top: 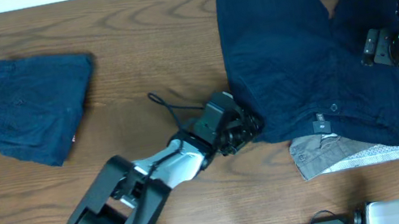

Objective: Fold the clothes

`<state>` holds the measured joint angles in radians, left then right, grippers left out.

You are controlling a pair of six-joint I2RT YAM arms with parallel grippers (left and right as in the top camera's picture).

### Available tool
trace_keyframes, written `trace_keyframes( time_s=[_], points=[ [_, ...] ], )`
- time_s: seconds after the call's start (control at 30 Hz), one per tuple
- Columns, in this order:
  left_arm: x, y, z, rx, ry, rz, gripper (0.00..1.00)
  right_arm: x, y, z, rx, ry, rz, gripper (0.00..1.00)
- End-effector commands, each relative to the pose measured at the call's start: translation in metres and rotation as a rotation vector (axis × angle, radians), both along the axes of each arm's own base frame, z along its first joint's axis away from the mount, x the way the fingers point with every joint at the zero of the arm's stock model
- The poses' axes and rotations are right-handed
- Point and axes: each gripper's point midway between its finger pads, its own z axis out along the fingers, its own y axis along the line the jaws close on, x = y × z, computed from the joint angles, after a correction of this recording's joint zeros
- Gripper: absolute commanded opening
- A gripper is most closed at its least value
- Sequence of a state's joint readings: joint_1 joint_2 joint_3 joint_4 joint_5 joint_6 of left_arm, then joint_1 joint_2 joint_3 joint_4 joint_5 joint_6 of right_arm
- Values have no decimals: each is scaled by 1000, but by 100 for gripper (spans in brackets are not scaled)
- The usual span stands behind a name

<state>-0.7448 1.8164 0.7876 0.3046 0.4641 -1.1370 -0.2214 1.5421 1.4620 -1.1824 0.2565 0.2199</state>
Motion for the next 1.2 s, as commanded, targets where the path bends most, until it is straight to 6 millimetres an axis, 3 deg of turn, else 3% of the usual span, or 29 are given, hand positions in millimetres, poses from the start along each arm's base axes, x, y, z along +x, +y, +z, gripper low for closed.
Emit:
trace_keyframes(
  time_s=[0.0,0.13,0.2,0.23,0.37,0.43,0.5,0.57,0.67,0.73,0.83,0.93,1.0,1.07,1.1,1.17],
  points=[
    [-1,-10,1,-33,23,26,8,0,-2,8,-1,-29,-19,99],
    [15,-3,13,-50,-51,20,6,0,-2,8,0,-28,-18,99],
    [28,5,32,-90,-86,24,6,-1,-2,8,0,-28,-18,99],
    [36,9,47,-126,-103,30,6,-1,-2,8,0,-28,-18,99],
    [81,36,145,-317,-280,61,6,0,-2,8,-1,-29,-18,99],
    [101,64,195,-361,-415,81,6,0,-2,8,-1,-29,-18,99],
    [118,104,221,-327,-526,129,6,0,-2,8,-1,-29,-18,99],
    [129,142,217,-243,-542,202,6,0,-2,8,0,-30,-18,99],
    [141,195,185,-96,-472,329,6,0,-2,8,0,-30,-18,99],
    [152,225,175,-32,-479,400,6,0,-2,8,3,-30,-17,99],
    [174,267,186,-4,-565,513,6,1,1,7,18,-34,-11,99],
    [184,300,196,17,-616,593,6,1,1,7,19,-33,-11,99],
    [183,310,194,18,-600,605,39,1,2,7,24,-34,-9,99],
    [175,306,181,31,-553,564,82,1,2,7,24,-34,-9,99],
    [168,300,170,42,-511,527,98,1,2,7,25,-35,-10,99],
    [147,285,144,61,-387,461,98,2,4,6,39,-38,-4,99]
  ],
)
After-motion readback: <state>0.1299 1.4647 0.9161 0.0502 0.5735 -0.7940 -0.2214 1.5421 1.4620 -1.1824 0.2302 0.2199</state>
